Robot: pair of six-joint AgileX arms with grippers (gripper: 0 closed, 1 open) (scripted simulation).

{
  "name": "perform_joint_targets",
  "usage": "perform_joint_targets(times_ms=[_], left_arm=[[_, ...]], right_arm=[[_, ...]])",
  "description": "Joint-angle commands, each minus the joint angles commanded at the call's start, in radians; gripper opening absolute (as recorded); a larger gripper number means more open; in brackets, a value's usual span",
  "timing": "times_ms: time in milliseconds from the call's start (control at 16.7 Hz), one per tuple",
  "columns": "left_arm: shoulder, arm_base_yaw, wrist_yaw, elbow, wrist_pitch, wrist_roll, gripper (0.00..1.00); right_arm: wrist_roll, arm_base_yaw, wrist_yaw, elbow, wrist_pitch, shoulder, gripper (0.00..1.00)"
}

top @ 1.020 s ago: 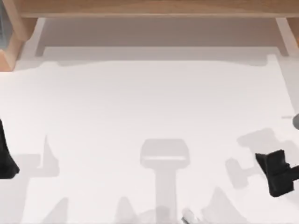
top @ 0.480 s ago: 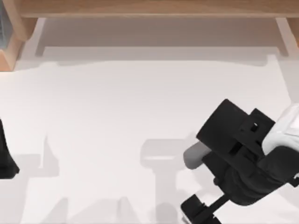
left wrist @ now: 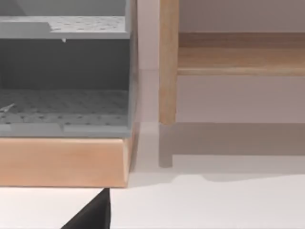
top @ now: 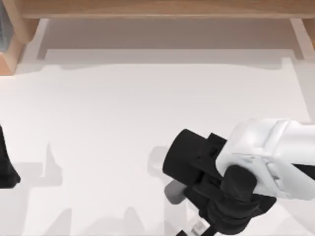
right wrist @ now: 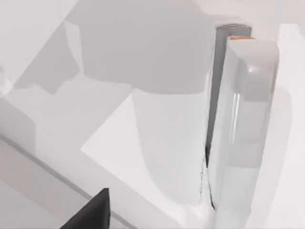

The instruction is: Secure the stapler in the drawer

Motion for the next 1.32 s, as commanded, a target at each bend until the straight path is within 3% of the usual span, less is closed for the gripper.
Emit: perform_joint_targets(times_ms=[1020, 1320], left_arm=[[0.0, 0.0, 0.0, 0.0, 0.0, 0.0, 1.0], [0.0, 0.0, 0.0, 0.0, 0.0, 0.0, 1.0]], right_arm=[[0.004, 0.002, 0.0, -0.113, 0.208, 0.095, 1.0], [0.004, 0.002, 0.0, -0.113, 0.208, 0.095, 0.62]])
